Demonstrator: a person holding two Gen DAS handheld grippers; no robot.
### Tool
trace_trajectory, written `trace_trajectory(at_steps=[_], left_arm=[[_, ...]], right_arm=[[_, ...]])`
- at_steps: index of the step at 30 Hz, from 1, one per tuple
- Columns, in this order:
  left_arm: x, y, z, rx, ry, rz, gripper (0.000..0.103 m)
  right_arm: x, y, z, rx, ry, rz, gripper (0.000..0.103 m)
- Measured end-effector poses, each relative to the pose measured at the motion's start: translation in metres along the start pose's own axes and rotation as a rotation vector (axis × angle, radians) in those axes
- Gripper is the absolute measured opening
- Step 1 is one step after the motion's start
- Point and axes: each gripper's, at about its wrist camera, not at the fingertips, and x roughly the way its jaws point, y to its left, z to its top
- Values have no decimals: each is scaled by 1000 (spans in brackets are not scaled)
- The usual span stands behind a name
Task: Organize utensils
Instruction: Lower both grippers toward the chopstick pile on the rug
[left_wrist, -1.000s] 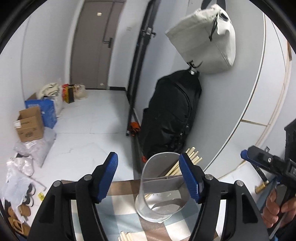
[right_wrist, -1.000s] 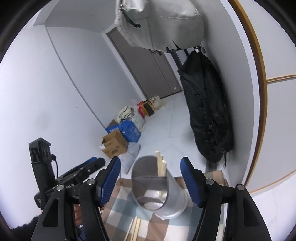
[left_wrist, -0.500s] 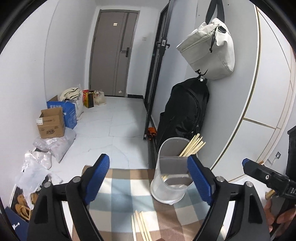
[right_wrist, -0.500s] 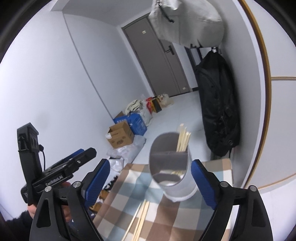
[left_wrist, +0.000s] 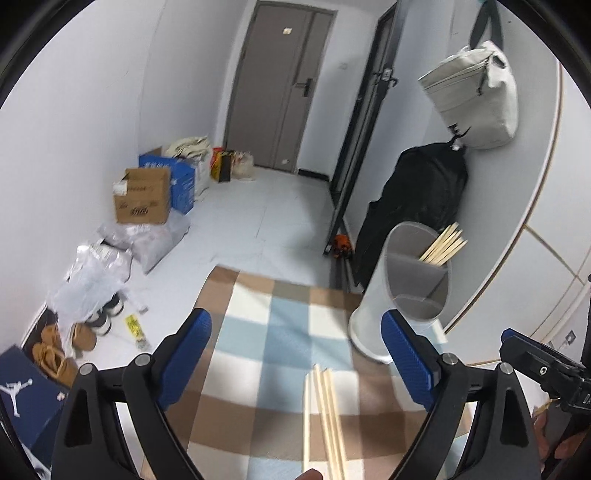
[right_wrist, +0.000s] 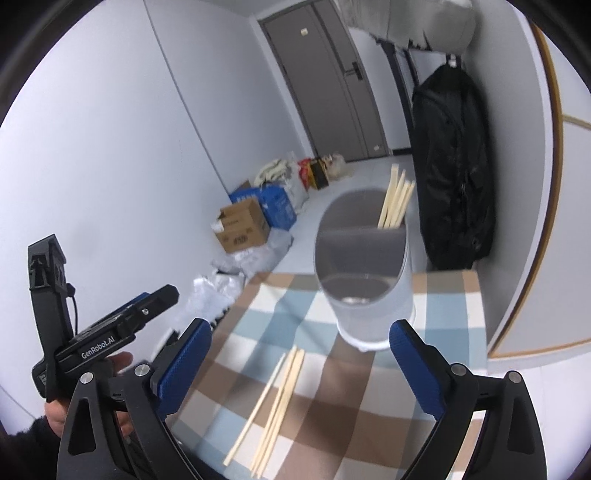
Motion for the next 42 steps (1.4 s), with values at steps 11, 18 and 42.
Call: trace_trajectory(at_steps=[11, 18, 42], left_arm=[[12, 3, -16, 48, 82, 39, 91], [7, 16, -18, 41, 86, 65, 91], [13, 63, -16, -61, 131, 146, 91]], right_arm=[[71, 1, -31, 9, 178, -68, 98], [102, 3, -41, -2, 234, -92, 98], [171, 28, -53, -199, 348, -336, 83]])
